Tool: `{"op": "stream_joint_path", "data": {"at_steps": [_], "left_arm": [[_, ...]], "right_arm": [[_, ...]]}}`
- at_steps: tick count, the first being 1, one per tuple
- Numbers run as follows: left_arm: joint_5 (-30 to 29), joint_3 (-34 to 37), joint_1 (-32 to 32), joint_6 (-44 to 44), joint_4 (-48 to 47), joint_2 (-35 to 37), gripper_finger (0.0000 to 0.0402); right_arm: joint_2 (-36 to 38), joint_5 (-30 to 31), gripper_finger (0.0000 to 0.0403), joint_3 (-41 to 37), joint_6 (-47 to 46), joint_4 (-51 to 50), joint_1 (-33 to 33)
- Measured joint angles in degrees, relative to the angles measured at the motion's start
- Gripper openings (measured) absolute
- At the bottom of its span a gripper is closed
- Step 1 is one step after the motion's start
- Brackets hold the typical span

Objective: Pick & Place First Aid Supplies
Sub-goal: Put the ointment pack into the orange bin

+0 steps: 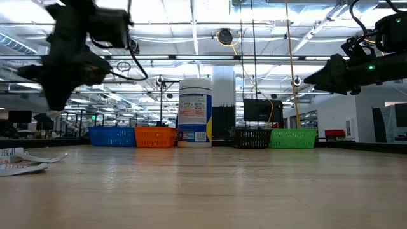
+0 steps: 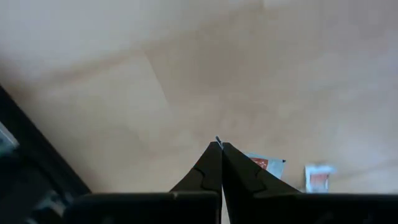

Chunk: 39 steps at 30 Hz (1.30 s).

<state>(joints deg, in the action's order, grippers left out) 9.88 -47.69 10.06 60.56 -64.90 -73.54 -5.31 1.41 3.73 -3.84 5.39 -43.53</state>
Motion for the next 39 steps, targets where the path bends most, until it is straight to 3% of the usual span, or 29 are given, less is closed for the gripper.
{"op": "stream_joint_path", "data": {"at_steps": [8, 17, 26, 33, 39], "left_arm": [[-4.14, -10.65, 18.16, -19.86, -1.99, -12.17, 0.0], [-5.95, -30.72, 30.28, -32.67, -4.41, -27.47, 0.0], [-7.42, -45.62, 35.69, -38.27, -6.87, -37.58, 0.0], [-6.65, -47.5, 36.48, -39.93, -4.55, -41.36, 0.0018], [-8.41, -47.53, 36.48, -40.14, -1.93, -41.39, 0.0076]], "right_arm": [[-0.01, 0.0, 0.0352, 0.0, 0.0, 0.02, 0.01], [0.0, 0.0, 0.0352, 0.0, 0.0, 0.0, 0.02], [0.0, 0.0, 0.0352, 0.01, 0.0, 0.01, 0.02], [-0.01, 0.0, 0.0352, 0.02, 0.0, 0.01, 0.02], [-0.01, 0.0, 0.0352, 0.0, 0.0, 0.0, 0.02]]}}
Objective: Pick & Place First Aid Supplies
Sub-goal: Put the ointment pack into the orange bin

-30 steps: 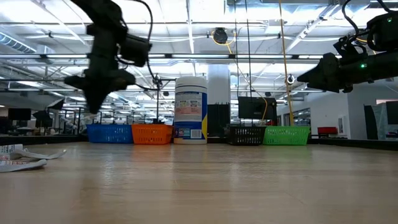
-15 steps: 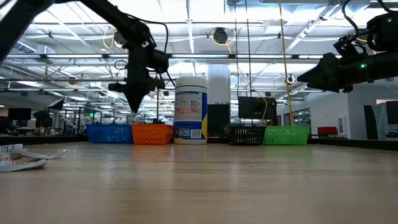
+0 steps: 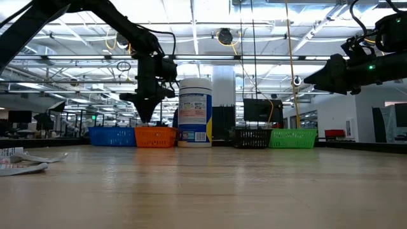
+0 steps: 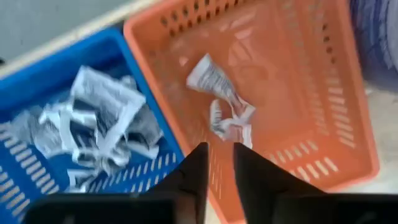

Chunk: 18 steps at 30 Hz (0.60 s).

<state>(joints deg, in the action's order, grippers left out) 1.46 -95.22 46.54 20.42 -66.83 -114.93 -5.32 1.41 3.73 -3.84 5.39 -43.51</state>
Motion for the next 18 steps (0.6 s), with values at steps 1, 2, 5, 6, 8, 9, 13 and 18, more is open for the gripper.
{"op": "stream_joint_path", "data": {"at_steps": [1, 2, 5, 6, 8, 9, 13, 18], "left_arm": [[-0.03, -0.02, 0.0, -0.25, 0.2, 0.0, 0.0091], [-0.02, -0.02, 0.0, -0.43, 0.2, 0.0, 0.0105], [1.21, -0.02, 0.0, -0.61, -0.69, 0.0, 0.0148], [2.14, -0.02, 0.0, -0.24, -1.2, 0.0, 0.016], [3.3, -0.02, 0.07, 1.06, -3.03, 0.16, 0.0178], [3.29, -0.02, 0.04, 1.56, -4.34, 0.35, 0.0185], [3.28, -0.02, -0.48, 3.47, -8.67, 0.83, 0.0203], [2.46, 0.15, -2.15, 5.73, -11.05, 2.55, 0.0209]], "right_arm": [[0.0, 0.0, 0.0352, 0.02, 0.0, 0.02, 0.0], [0.0, 0.0, 0.0352, 0.02, 0.0, 0.02, 0.0], [0.01, 0.0, 0.0352, 0.02, 0.0, 0.01, 0.0], [0.0, 0.0, 0.0352, 0.0, 0.0, 0.0, 0.0], [0.0, 0.0, 0.0352, 0.01, 0.0, 0.0, -0.01], [0.02, 0.0, 0.0352, 0.0, 0.0, 0.0, 0.0], [0.01, 0.0, 0.0352, 0.0, 0.0, 0.01, 0.0], [0.0, 0.0, 0.0352, 0.0, 0.0, 0.01, 0.0]]}}
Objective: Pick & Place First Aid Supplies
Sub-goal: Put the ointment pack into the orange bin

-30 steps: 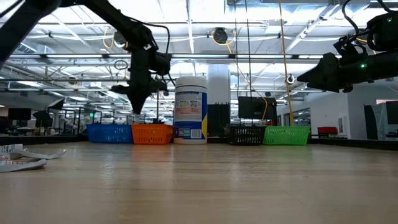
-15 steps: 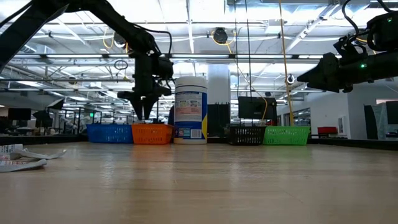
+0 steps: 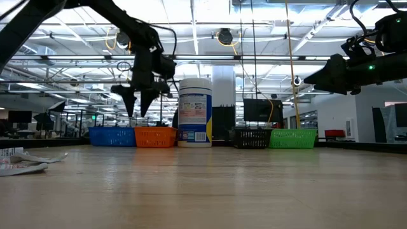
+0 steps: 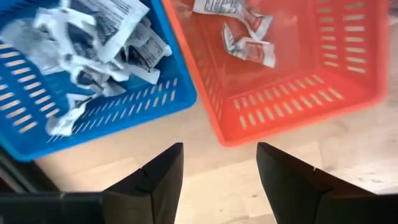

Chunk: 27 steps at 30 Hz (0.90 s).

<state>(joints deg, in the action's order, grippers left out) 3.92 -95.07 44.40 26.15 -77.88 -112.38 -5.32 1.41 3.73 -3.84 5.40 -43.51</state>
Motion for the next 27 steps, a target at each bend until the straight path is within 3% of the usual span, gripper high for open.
{"op": "stream_joint_path", "data": {"at_steps": [7, 18, 27], "left_arm": [[-4.26, 9.36, -6.23, 7.52, 5.0, 8.25, 0.0209], [1.43, 28.9, -23.15, 25.35, 12.3, 21.64, 0.0209], [3.9, 36.51, -41.24, 38.1, 15.75, 27.04, 0.0209]], "right_arm": [[0.0, 0.0, 0.0352, 0.01, 0.0, -0.01, -0.01], [0.0, 0.0, 0.0352, 0.0, 0.01, -0.01, 0.0], [0.0, 0.0, 0.0352, 0.02, 0.0, 0.01, 0.0]]}}
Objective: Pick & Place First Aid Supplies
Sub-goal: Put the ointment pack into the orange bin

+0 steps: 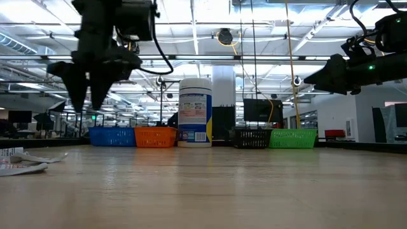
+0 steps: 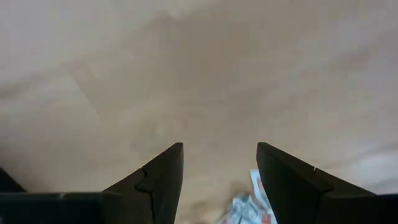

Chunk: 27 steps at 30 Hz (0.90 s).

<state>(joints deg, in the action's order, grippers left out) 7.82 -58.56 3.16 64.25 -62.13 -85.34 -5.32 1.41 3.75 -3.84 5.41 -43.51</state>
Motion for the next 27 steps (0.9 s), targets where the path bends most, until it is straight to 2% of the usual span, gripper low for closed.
{"op": "stream_joint_path", "data": {"at_steps": [6, 14, 19, 27], "left_arm": [[0.11, 0.5, -10.87, 6.78, 0.52, 0.29, 0.0209], [-0.09, 0.5, -20.84, 11.66, 4.19, 0.26, 0.0209], [-0.11, 0.5, -23.8, 14.39, 4.31, -0.34, 0.0209], [1.15, 0.51, -24.68, 12.45, 5.74, -6.88, 0.0209]], "right_arm": [[0.0, 0.0, 0.0352, -0.01, 0.0, -0.02, 0.0], [0.01, 0.0, 0.0352, -0.01, 0.0, -0.01, 0.0], [0.0, 0.0, 0.0352, 0.0, 0.0, -0.02, 0.0], [0.0, 0.0, 0.0352, -0.01, 0.0, -0.02, -0.01]]}}
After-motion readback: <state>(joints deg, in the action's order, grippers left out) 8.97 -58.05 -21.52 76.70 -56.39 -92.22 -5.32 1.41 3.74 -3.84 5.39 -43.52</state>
